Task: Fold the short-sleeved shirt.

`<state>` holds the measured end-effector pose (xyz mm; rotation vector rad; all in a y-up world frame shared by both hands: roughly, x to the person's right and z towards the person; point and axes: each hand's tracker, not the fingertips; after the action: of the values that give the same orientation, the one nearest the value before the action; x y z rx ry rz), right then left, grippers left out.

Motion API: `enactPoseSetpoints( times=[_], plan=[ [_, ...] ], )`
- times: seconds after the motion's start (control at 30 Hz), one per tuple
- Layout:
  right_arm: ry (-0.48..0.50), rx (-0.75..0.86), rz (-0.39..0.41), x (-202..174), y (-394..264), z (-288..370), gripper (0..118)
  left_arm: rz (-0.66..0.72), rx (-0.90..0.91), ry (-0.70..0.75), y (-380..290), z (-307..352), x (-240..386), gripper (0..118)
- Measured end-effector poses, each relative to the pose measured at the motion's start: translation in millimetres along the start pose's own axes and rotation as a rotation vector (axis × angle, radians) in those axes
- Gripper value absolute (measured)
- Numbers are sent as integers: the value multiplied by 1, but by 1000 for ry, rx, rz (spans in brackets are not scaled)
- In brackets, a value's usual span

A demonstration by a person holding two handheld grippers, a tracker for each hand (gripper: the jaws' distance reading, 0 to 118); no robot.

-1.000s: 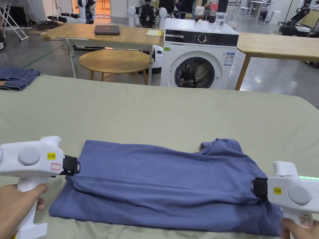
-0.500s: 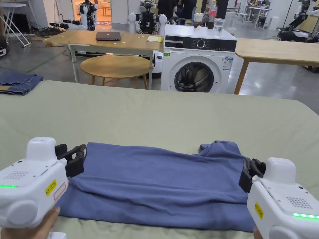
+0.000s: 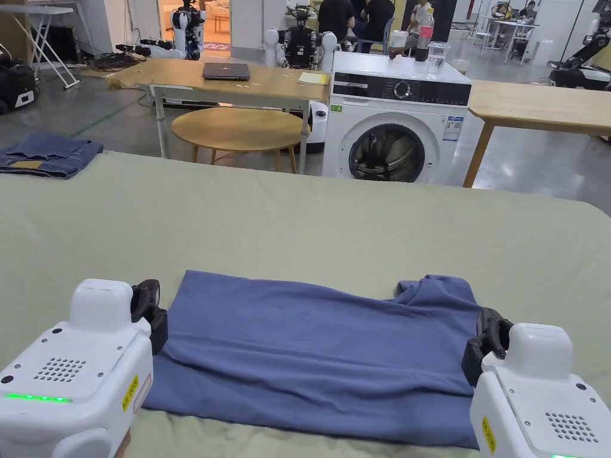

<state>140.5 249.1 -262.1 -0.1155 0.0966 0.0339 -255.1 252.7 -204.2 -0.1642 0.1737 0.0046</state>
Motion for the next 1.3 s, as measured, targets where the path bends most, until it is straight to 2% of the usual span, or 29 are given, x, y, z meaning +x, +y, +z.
enactPoseSetpoints(
  times=[0.13,0.27,0.37,0.6,0.63,0.7,0.77,0.83,1.0,1.07,1.17,1.2,1.3],
  plan=[
    [5,0,26,-6,-1,1,0,-16,-36,4,1,-2,-3,0],
    [18,-26,25,-8,-5,-1,0,94,-174,5,-1,-13,-24,0],
    [24,-53,25,-7,-8,-1,0,110,-275,33,-4,-22,-40,0],
    [30,-118,22,-1,-17,-7,0,143,-672,-56,-14,-71,-72,0],
    [27,-127,22,0,-19,-7,0,167,-713,-64,-17,-77,-76,6],
    [22,-144,22,1,-23,-8,0,191,-802,-72,-22,-92,-80,36],
    [20,-159,21,3,-26,-8,0,204,-877,-80,-31,-106,-82,57],
    [15,-176,26,5,-29,-8,0,218,-941,-91,-41,-114,-80,61],
    [2,-204,30,14,-37,-9,0,197,-1049,-33,-68,-136,-75,61],
    [-2,-218,30,17,-40,-9,0,141,-1079,-30,-73,-130,-63,57],
    [-11,-229,38,22,-43,-7,0,40,-1031,-11,-67,-119,-43,26],
    [-16,-233,37,24,-44,-7,0,10,-1022,-44,-74,-121,-49,7],
    [-21,-261,14,35,-46,-10,0,13,-1012,-97,-74,-115,-42,1]
  ],
)
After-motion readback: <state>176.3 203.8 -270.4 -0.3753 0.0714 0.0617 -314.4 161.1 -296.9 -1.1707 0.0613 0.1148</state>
